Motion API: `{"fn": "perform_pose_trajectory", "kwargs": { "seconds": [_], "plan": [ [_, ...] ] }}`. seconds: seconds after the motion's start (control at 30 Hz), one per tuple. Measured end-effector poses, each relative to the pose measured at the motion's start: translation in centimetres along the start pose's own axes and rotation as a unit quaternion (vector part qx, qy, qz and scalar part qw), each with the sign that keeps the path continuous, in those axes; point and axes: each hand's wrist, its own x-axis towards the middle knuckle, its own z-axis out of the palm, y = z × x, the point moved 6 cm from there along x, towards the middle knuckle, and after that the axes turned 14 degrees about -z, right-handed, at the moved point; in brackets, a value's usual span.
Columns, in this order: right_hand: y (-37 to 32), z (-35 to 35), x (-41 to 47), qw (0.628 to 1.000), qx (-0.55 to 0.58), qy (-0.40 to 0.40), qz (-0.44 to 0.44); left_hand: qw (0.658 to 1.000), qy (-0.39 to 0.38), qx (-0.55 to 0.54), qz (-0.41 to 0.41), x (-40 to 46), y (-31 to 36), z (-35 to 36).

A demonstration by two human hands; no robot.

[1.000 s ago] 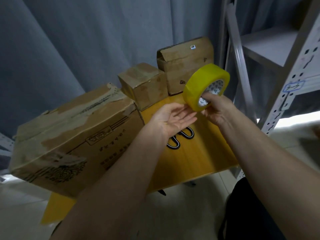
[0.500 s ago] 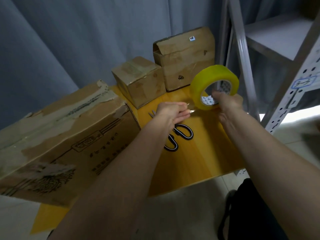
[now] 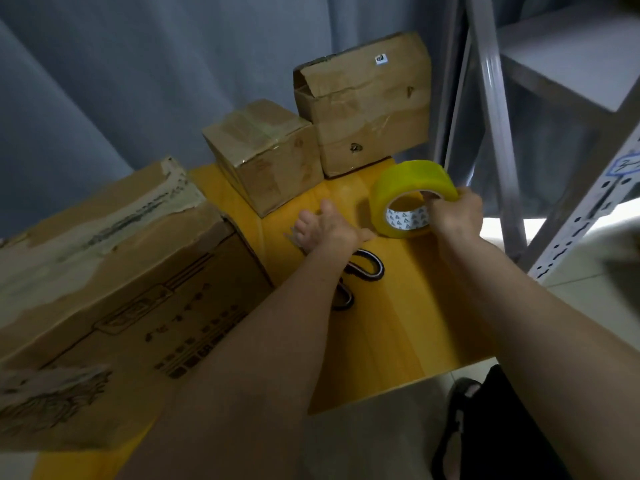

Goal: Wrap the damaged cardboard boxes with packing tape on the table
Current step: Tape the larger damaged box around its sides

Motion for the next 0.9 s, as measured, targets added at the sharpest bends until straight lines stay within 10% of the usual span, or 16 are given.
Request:
{"fn": "perform_pose_trajectory", "kwargs": {
  "seconds": [0.3, 0.47, 0.6, 0.8, 0.9],
  "plan": [
    [-1.5, -1.0, -1.4, 0.999, -0.029, 0.009, -0.027, 0.973, 0.06, -0.152, 0.165, -2.9, -0.2, -1.6],
    [-8.1, -0.4, -6.4, 0.959, -0.129, 0.03, -0.251, 0.929, 0.117, -0.253, 0.243, -7.5, -2.4, -6.7],
    [-13.3, 3.8, -12.1, 0.914, -0.035, -0.104, -0.391, 0.88, 0.207, -0.282, 0.321, -12.1, -4.2, -12.9],
    [-20.3, 9.6, -16.3, 0.911, 0.115, -0.259, -0.3, 0.808, 0.418, -0.264, 0.321, -17.2, -11.8, -25.2],
    [-21.3, 12.9, -18.2, 0.887, 0.024, -0.388, -0.25, 0.9, 0.365, -0.185, 0.152, -13.1, -17.9, -30.7]
  ]
}}
